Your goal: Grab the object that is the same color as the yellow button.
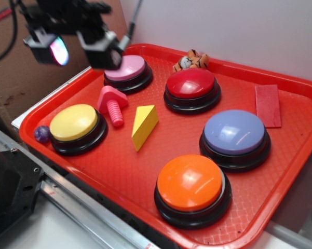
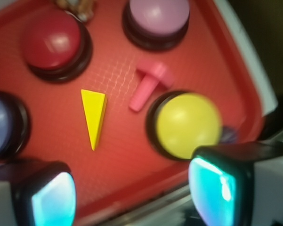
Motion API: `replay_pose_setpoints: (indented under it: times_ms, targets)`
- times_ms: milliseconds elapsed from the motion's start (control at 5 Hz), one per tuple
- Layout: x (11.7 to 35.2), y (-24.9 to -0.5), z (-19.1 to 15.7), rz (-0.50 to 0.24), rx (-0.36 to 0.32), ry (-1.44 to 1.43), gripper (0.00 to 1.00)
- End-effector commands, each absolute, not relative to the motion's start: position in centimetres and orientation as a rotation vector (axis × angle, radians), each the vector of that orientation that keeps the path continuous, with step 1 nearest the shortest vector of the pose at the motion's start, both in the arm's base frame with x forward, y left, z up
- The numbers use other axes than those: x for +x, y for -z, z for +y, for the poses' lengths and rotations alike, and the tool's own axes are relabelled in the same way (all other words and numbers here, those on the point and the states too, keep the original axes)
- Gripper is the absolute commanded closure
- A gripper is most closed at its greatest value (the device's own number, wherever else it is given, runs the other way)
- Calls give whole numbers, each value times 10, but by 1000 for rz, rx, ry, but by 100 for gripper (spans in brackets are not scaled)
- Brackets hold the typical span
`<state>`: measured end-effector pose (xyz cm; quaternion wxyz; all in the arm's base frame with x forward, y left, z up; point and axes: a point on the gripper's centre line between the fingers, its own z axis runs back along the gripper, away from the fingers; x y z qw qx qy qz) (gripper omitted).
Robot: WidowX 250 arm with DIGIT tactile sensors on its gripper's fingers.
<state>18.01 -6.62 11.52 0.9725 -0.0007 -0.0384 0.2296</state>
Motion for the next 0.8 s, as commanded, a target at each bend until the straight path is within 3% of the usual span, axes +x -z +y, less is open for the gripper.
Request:
replay_pose_setpoints:
  times_ms: [0,600]
  targets:
    - [221,-69,-84,-140,-18,-568,0]
    - [242,-32,-81,-122,-21,-640,0]
